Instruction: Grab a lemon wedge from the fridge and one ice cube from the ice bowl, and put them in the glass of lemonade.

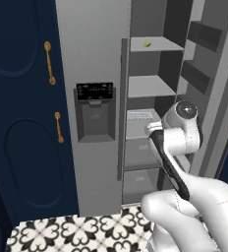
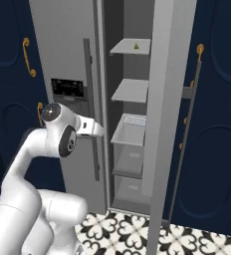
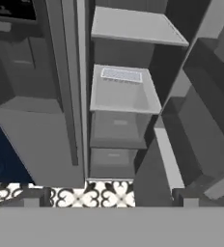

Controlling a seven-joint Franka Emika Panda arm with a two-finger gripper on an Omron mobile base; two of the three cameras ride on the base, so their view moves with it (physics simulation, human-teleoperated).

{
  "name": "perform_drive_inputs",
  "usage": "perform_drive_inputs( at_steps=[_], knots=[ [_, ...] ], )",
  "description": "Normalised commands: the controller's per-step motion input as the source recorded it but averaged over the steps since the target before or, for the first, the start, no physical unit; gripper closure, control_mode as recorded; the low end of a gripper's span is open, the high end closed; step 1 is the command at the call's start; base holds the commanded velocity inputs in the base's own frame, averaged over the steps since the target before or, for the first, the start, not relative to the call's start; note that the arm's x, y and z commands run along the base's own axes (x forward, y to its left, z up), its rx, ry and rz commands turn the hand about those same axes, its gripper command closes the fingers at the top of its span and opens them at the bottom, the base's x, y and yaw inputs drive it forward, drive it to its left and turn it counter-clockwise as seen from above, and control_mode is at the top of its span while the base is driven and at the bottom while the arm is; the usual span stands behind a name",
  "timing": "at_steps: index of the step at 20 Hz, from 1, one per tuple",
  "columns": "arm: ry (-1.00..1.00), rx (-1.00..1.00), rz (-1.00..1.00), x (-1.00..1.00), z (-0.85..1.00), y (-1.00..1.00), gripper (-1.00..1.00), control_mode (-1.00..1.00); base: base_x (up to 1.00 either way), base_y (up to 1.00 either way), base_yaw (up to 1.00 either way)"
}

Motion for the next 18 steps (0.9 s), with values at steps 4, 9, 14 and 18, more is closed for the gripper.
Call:
perform_drive_inputs(
  at_steps=[4, 9, 14, 18],
  knots=[
    [-0.16, 0.27, 0.00, -0.78, 0.00, 0.44, -1.00, -1.00, 0.00, 0.00, 0.00],
    [-0.01, 0.10, 0.00, -0.98, 0.09, -0.01, -1.00, -1.00, 0.00, 0.00, 0.00],
    [0.05, 0.02, 0.00, -0.56, 0.11, -0.05, -1.00, -1.00, 0.00, 0.00, 0.00],
    [0.06, 0.00, 0.04, -0.26, -0.13, 0.05, -1.00, -1.00, 0.00, 0.00, 0.00]
  ],
)
